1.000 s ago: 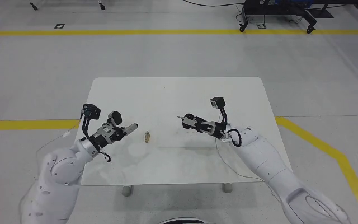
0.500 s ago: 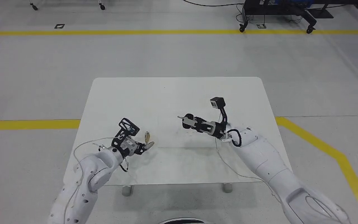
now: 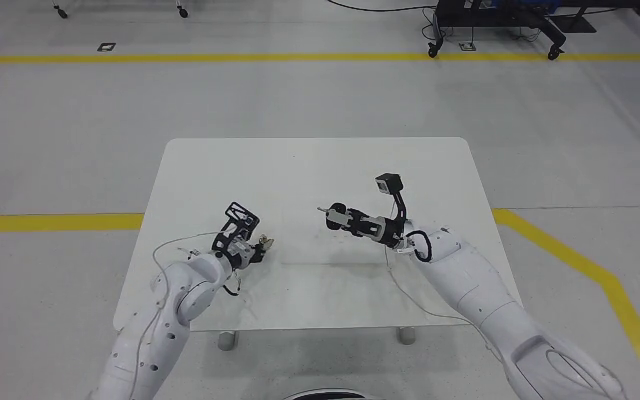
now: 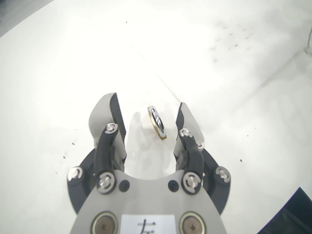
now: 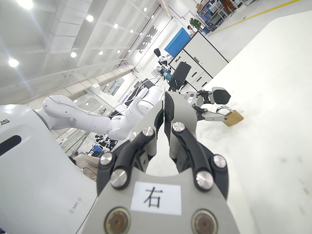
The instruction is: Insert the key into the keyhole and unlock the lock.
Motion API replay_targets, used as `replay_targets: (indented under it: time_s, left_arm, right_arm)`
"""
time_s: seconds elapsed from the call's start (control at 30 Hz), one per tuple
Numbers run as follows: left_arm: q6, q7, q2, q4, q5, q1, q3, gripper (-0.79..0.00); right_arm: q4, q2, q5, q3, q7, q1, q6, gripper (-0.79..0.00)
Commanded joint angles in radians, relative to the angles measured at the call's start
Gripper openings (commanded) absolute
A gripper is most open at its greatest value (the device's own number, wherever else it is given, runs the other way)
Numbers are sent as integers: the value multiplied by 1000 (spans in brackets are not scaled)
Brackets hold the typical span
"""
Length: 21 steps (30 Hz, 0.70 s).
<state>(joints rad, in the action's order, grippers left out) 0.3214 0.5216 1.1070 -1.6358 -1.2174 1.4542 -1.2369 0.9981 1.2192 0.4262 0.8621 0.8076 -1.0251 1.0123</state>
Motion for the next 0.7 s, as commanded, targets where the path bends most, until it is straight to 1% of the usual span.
replay_targets:
  time_s: [0.0,0.03,0.2,0.4,0.57,0.67]
  left_arm:
    - [-20,14,1,8,-10,-5,5,-767]
    - [-23,18,1,8,-14,-6,7,-785]
    - [-9,41,0,-1,13,6,-2,-785]
    - [-20,57,-1,-2,44,3,-21,-785]
    - [52,58,-2,9,179,-15,-47,-785]
    - [63,52,-2,23,191,-37,-47,-785]
  right_arm:
    - [0,0,0,0,0,0,0,-785]
    - [0,0,0,0,0,0,0,-785]
    - [0,0,0,0,0,0,0,-785]
    - [0,0,0,0,0,0,0,-785]
    - [0,0,0,0,0,0,0,-785]
    - [0,0,0,0,0,0,0,-785]
